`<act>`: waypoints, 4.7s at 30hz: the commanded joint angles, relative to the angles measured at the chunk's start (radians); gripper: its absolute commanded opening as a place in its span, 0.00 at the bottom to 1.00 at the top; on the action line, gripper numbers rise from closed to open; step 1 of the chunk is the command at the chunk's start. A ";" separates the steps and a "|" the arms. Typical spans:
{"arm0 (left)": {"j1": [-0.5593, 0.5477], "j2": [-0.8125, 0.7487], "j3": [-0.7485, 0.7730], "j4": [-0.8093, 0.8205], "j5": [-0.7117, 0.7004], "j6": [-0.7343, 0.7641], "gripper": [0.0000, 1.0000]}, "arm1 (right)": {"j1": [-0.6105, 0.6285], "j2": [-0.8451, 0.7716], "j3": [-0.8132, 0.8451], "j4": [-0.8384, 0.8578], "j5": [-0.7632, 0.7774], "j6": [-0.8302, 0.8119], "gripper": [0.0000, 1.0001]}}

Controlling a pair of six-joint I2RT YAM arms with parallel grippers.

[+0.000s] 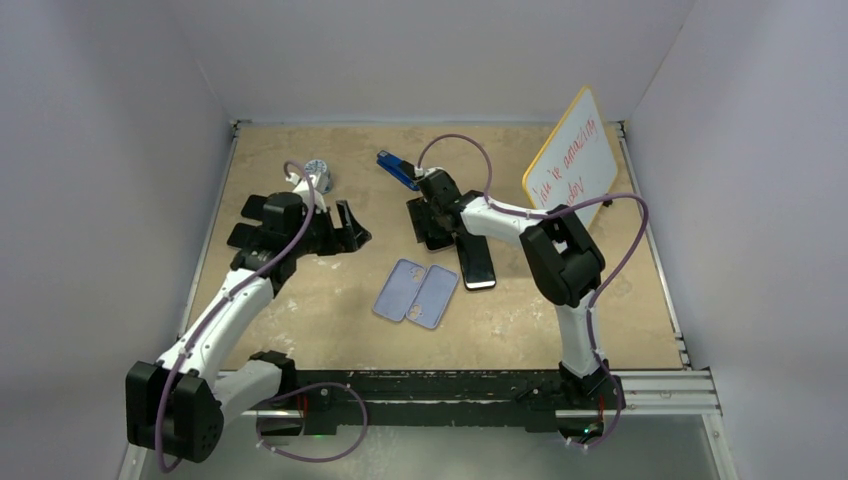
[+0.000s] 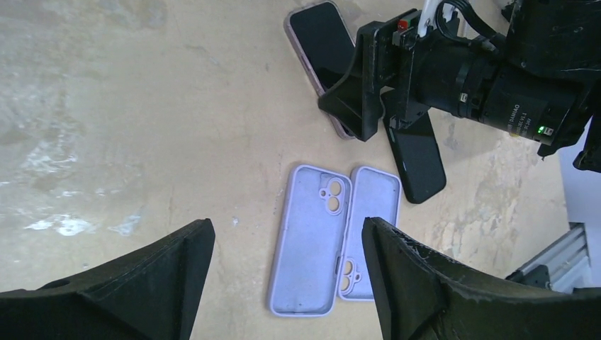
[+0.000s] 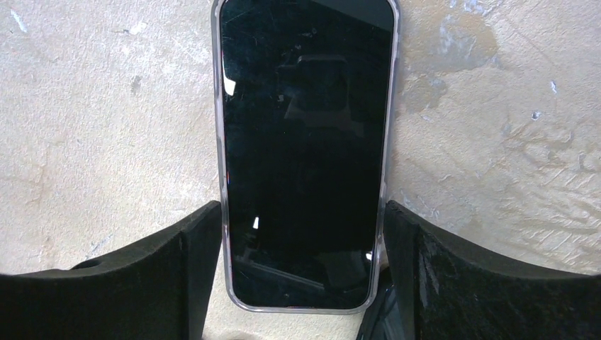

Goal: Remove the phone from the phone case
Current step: Pick up the phone at the center of the board, then adjust the phone.

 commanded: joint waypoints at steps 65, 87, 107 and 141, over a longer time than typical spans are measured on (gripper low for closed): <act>0.008 0.470 -0.314 1.333 0.197 -0.592 0.00 | 0.003 -0.444 -0.423 0.640 -0.552 0.121 0.75; 0.049 0.085 -0.354 1.399 0.514 -0.624 0.00 | -0.005 -0.736 -0.746 0.841 -0.863 -0.042 0.76; 0.008 0.023 -0.290 1.326 0.593 -0.642 0.00 | -0.005 -0.646 -0.673 0.981 -1.140 -0.018 0.55; -0.037 0.050 -0.272 1.311 0.622 -0.609 0.04 | -0.007 -0.562 -0.541 1.027 -1.239 0.181 0.00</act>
